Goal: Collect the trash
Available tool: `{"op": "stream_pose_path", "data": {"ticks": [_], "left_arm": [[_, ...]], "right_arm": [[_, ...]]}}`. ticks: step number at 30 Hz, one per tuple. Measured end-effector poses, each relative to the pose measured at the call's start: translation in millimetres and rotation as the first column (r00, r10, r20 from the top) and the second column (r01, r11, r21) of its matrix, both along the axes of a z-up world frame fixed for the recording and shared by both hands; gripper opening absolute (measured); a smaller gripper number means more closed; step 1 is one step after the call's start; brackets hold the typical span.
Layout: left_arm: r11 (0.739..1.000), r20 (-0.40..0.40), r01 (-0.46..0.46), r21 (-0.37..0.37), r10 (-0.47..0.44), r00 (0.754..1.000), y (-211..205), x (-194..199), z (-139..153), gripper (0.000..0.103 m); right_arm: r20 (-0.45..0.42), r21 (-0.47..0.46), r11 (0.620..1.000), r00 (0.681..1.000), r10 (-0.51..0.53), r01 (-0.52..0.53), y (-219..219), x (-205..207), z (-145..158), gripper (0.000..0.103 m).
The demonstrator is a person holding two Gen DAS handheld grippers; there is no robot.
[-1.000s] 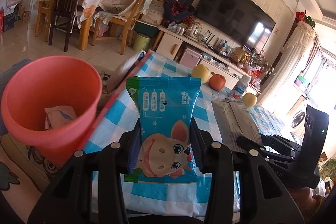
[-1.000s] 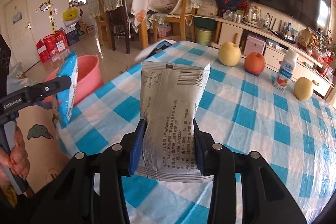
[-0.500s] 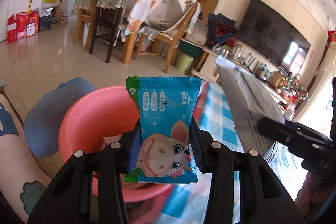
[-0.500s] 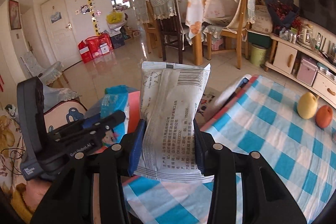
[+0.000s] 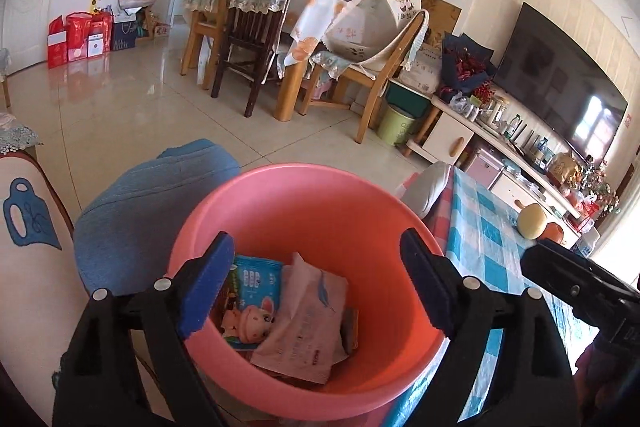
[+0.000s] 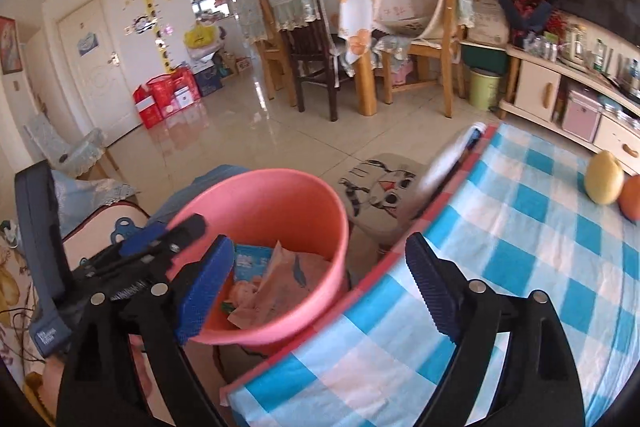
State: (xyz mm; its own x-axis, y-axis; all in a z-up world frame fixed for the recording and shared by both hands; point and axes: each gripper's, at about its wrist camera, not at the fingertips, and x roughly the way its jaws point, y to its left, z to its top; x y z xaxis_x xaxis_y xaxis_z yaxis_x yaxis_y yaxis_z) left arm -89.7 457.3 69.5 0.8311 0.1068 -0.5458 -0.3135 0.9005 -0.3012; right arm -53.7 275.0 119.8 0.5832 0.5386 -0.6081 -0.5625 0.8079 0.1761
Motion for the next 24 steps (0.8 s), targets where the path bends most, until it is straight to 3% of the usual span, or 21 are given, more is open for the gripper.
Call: {"op": "stream_pose_path", "data": {"ticks": [4, 11, 14, 17, 24], "left_arm": [[1.0, -0.004, 0.001, 0.021, -0.001, 1.0, -6, -11, 5, 0.09], [0.99, 0.0, 0.04, 0.135, -0.04, 0.999, -46, -30, 24, 0.098], [0.981, 0.006, 0.066, 0.184, -0.068, 0.998, -69, -36, 35, 0.099], [0.97, 0.013, 0.093, 0.225, -0.099, 0.995, -92, -43, 46, 0.099], [0.935, 0.015, 0.144, 0.325, -0.158, 0.987, -144, -58, 68, 0.099]], "right_arm": [[0.0, -0.019, 0.998, 0.999, -0.052, 0.052, -21, -11, -4, 0.087], [0.015, -0.066, 0.992, 0.994, -0.108, 0.109, -58, -37, -13, 0.088], [0.035, -0.085, 0.986, 0.99, -0.138, 0.141, -75, -50, -14, 0.088], [0.042, -0.089, 0.979, 0.983, -0.179, 0.182, -95, -61, -11, 0.094], [0.063, -0.094, 0.96, 0.964, -0.257, 0.263, -141, -83, 3, 0.094]]}}
